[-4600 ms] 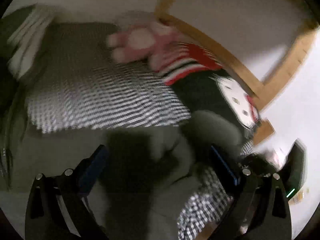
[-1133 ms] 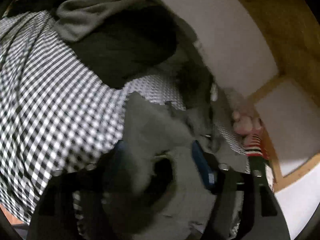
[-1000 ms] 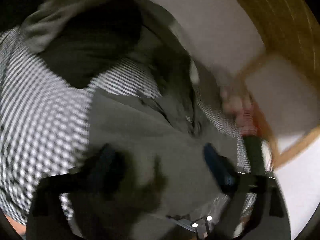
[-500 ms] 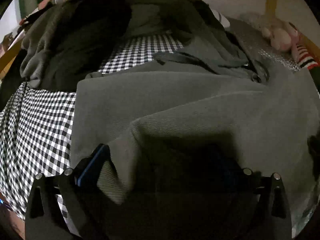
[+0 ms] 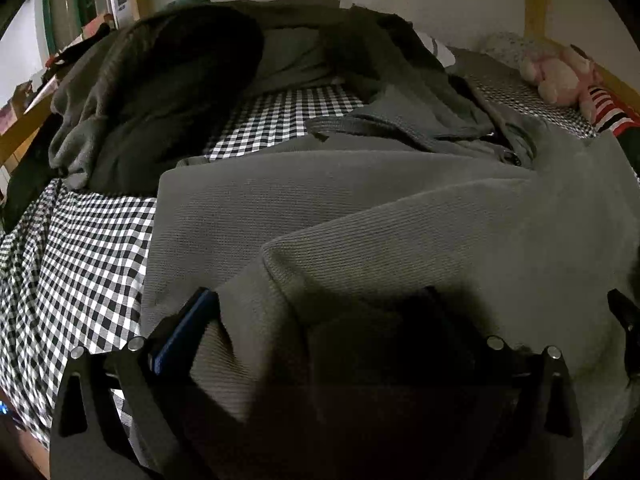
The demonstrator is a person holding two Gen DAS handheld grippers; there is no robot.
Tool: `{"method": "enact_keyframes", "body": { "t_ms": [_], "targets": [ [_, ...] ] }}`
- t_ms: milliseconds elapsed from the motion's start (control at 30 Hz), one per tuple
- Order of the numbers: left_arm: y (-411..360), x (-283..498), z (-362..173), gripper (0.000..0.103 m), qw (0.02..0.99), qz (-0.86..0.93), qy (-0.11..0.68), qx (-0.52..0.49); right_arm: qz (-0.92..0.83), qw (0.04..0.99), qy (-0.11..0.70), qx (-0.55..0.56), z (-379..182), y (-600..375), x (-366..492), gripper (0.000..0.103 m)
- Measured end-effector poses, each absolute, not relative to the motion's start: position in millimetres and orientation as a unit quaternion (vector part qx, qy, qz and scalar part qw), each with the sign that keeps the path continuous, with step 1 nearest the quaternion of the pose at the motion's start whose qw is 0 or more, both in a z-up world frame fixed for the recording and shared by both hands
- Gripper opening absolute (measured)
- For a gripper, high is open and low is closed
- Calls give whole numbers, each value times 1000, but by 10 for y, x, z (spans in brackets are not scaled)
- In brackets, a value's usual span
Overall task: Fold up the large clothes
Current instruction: 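Fold the grasped side over the body and release both grippers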
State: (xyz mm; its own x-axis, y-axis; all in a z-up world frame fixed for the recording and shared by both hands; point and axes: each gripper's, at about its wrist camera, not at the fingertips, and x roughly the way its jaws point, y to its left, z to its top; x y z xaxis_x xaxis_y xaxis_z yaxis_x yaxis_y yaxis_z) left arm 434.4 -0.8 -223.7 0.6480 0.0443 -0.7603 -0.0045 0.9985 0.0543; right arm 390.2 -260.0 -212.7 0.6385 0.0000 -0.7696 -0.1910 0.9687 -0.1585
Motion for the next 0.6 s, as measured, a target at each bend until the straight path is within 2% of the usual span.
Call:
{"method": "enact_keyframes", "body": {
  "t_ms": [100, 267, 433, 600],
  "targets": [
    [-3, 4352, -2238, 99, 907, 13, 421, 23, 66, 900, 421, -95, -1956, -2628, 3820, 100],
    [-15, 4341, -2243, 99, 907, 16, 419, 26, 70, 905, 401, -125, -2172, -2591, 3687, 100],
    [0, 4359, -2199, 99, 902, 10, 431, 23, 71, 898, 417, -125, -2105, -2594, 3752, 100],
    [18, 4079, -2042, 98, 908, -16, 417, 44, 79, 910, 392, -113, -1917, -2713, 3437, 100]
  ]
}}
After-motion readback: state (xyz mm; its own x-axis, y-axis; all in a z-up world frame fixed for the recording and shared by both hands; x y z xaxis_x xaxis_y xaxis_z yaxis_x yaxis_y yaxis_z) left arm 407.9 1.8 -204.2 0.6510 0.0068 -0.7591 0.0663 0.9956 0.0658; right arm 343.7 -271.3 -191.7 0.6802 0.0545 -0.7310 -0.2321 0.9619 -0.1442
